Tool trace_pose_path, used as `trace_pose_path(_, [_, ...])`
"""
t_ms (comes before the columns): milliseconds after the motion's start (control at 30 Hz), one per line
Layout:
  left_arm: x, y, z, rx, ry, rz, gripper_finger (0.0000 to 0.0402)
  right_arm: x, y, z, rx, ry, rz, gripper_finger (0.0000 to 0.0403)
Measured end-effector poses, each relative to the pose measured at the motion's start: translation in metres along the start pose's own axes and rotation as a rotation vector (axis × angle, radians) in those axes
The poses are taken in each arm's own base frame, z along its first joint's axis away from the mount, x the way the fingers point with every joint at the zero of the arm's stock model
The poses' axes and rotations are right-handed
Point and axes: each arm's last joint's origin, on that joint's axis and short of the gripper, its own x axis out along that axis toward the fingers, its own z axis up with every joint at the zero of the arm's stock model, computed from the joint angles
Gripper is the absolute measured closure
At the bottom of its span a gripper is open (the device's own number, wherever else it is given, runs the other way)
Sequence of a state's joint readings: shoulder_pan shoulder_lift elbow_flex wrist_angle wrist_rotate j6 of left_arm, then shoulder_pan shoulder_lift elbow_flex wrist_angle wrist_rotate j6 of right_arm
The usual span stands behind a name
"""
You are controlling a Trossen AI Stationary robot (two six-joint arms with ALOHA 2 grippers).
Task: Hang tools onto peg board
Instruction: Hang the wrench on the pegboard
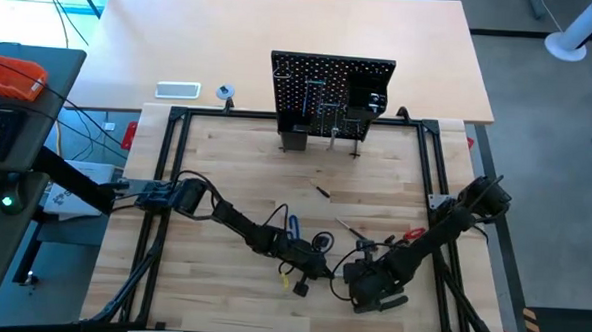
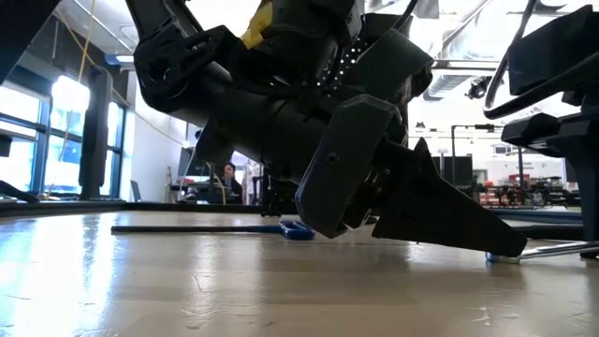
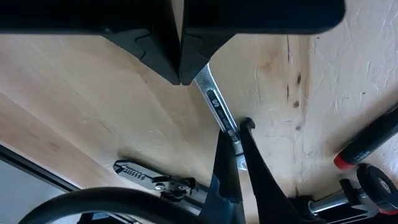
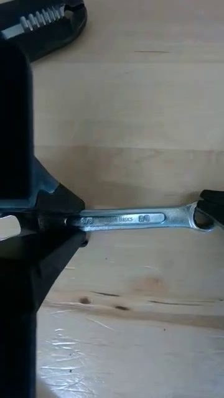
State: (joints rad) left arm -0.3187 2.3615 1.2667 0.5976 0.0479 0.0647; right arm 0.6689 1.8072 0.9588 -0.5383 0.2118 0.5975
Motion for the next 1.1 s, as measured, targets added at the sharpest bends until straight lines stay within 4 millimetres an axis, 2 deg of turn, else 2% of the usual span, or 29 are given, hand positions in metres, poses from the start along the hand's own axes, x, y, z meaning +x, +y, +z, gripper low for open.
trace_pose_path(167, [-0.001, 0.0, 0.004, 0.006, -0.012, 0.003, 0.0398, -0.013, 0.004, 0.003, -0.013, -0.023, -0.031, 0.038])
trace_pose_path(300, [-0.006, 0.001, 0.012, 0.027, -0.026, 0.01, 0.0378, -0.022, 0.006, 0.007, -0.022, -0.02, -0.066, 0.038])
trace_pose_path(633, [-0.034, 0.001, 0.053, 0.016, -0.023, 0.001, 0.0273, -0.038, 0.011, 0.014, -0.041, -0.042, -0.115, 0.0381])
trace_pose_path(767, [-0.043, 0.013, 0.067, -0.056, -0.065, 0.023, 0.0243, -0.045, 0.013, 0.02, -0.077, -0.053, -0.115, 0.0381])
trace_pose_path(933, [-0.05, 0.026, 0.077, -0.131, -0.101, 0.019, 0.0227, -0.054, 0.015, 0.027, -0.122, -0.078, -0.124, 0.0381])
trace_pose_path(1100, [-0.052, 0.043, 0.071, -0.25, -0.064, -0.115, 0.0224, -0.065, 0.017, 0.035, -0.171, -0.097, -0.144, 0.0382])
